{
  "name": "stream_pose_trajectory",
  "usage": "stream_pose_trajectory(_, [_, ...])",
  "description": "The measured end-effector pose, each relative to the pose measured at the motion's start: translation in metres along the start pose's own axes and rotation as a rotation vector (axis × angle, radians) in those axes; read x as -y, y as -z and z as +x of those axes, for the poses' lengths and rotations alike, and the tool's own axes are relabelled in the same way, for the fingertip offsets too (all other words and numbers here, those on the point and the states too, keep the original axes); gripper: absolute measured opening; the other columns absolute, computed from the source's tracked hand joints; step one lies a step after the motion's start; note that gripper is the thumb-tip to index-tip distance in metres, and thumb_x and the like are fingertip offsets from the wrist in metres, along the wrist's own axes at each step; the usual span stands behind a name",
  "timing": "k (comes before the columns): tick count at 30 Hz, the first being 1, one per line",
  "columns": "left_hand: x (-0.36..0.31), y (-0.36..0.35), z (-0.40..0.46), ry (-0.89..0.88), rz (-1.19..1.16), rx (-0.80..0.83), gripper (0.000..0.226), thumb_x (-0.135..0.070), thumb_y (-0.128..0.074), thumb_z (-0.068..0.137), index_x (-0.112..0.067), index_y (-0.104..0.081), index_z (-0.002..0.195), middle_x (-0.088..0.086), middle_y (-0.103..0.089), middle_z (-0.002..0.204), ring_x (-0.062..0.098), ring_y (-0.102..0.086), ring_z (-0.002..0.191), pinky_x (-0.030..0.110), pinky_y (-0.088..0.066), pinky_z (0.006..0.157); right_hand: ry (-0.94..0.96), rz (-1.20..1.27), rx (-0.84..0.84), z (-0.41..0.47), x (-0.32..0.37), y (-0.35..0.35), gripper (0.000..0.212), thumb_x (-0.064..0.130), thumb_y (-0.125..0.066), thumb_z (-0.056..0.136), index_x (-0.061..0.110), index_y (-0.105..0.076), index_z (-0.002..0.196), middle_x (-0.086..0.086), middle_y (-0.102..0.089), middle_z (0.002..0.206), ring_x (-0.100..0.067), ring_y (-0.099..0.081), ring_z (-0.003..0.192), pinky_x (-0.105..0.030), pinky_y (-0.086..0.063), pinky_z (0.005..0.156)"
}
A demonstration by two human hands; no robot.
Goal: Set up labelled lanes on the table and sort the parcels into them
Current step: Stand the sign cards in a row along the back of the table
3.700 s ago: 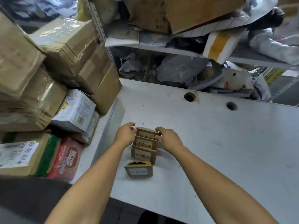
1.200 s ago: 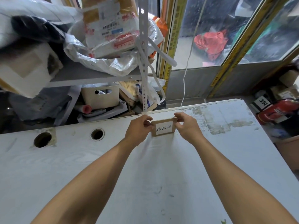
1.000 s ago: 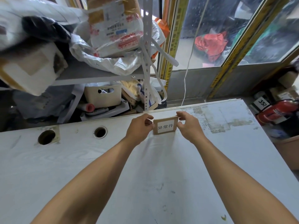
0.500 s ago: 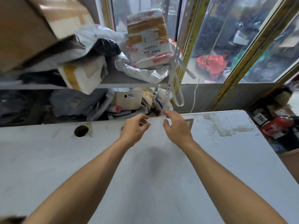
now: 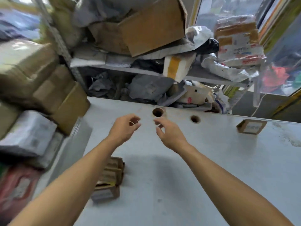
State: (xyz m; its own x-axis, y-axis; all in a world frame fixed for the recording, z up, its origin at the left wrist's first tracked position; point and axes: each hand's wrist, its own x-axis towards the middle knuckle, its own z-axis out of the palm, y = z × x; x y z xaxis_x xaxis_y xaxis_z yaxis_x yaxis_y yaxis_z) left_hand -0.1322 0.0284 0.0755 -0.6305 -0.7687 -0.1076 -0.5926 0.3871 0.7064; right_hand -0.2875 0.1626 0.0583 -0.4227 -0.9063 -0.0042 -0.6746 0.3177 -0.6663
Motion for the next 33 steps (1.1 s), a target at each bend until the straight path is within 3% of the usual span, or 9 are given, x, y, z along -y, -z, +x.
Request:
stream_pose_trajectory(2, [0.034,0.022,-0.013,0.039,0.044,0.025,0.019,-0.026,-0.067,0.094,-0.021,-0.068,0.112,-0.007,-0.068,0.100,0.010,-0.063,0.088,0.022,-0.047,0.076,0.015,-0.035,0.109,0.000,0.021,-0.032,0.038,0.024,-0.054,0.101,0.021,-0.056,0.139,0.004,-0.064,0.128,-0.005,-0.055,0.100,-0.021,-0.041,0.092])
stream_pose_trajectory(5, [0.079,0.041,-0.031,0.113,0.062,0.073,0.021,-0.021,-0.067,0.094,-0.019,-0.069,0.115,0.000,-0.070,0.109,0.016,-0.064,0.097,0.035,-0.054,0.089,0.043,-0.082,0.282,-0.007,0.043,-0.076,0.037,0.032,-0.052,0.102,0.023,-0.056,0.138,0.005,-0.064,0.129,-0.007,-0.058,0.100,-0.021,-0.043,0.089])
stream_pose_trajectory(10, [0.131,0.049,-0.049,0.190,0.198,0.209,0.028,-0.026,-0.067,0.093,-0.026,-0.066,0.121,0.001,-0.065,0.126,0.017,-0.059,0.115,0.028,-0.045,0.092,0.045,-0.157,0.459,-0.014,0.058,-0.123,0.043,0.047,-0.052,0.100,0.027,-0.055,0.138,0.005,-0.062,0.132,-0.012,-0.060,0.109,-0.028,-0.046,0.092])
stream_pose_trajectory(15, [0.153,0.041,-0.052,0.234,0.264,0.280,0.034,-0.021,-0.069,0.091,-0.025,-0.063,0.125,0.001,-0.063,0.129,0.019,-0.061,0.111,0.026,-0.047,0.086,0.027,-0.263,0.518,-0.015,0.058,-0.143,0.034,0.034,-0.053,0.101,0.023,-0.059,0.133,0.001,-0.064,0.129,-0.019,-0.057,0.116,-0.033,-0.045,0.095])
stream_pose_trajectory(20, [0.152,0.031,-0.045,0.189,0.198,0.212,0.015,-0.022,-0.064,0.095,-0.026,-0.067,0.109,-0.005,-0.069,0.111,0.009,-0.058,0.091,0.018,-0.042,0.073,-0.005,-0.213,0.367,-0.010,0.050,-0.138,0.026,0.023,-0.050,0.101,0.018,-0.067,0.119,-0.002,-0.069,0.116,-0.020,-0.061,0.106,-0.032,-0.048,0.086])
stream_pose_trajectory(23, [0.137,0.029,-0.035,0.180,0.048,0.130,0.016,-0.022,-0.065,0.094,-0.026,-0.064,0.110,-0.010,-0.066,0.105,0.008,-0.060,0.092,0.021,-0.046,0.073,-0.054,-0.121,0.258,-0.003,0.039,-0.116,0.025,0.024,-0.051,0.102,0.017,-0.066,0.121,0.000,-0.069,0.115,-0.015,-0.059,0.102,-0.024,-0.043,0.083])
stream_pose_trajectory(26, [0.112,0.022,-0.020,0.170,-0.013,0.116,0.009,-0.020,-0.066,0.093,-0.027,-0.064,0.099,-0.009,-0.067,0.097,0.011,-0.063,0.092,0.027,-0.050,0.078,-0.133,-0.027,0.162,0.004,0.021,-0.081,0.023,0.024,-0.054,0.101,0.018,-0.067,0.119,0.003,-0.070,0.111,-0.010,-0.058,0.097,-0.019,-0.040,0.078])
stream_pose_trajectory(29, [0.077,0.002,-0.006,0.148,-0.059,0.147,0.010,-0.019,-0.065,0.094,-0.027,-0.065,0.087,-0.010,-0.069,0.085,0.012,-0.065,0.085,0.026,-0.050,0.072,-0.210,0.063,0.077,0.005,-0.005,-0.044,0.021,0.021,-0.057,0.100,0.020,-0.068,0.118,0.007,-0.069,0.107,-0.008,-0.059,0.096,-0.009,-0.037,0.074])
stream_pose_trajectory(33, [0.022,-0.042,0.010,0.118,-0.137,0.213,0.010,-0.019,-0.060,0.096,-0.022,-0.065,0.088,-0.005,-0.071,0.083,0.014,-0.066,0.083,0.025,-0.047,0.065,-0.317,0.165,-0.061,-0.002,-0.045,0.007,0.024,0.023,-0.059,0.100,0.024,-0.065,0.123,0.011,-0.066,0.106,-0.006,-0.059,0.096,-0.019,-0.046,0.083])
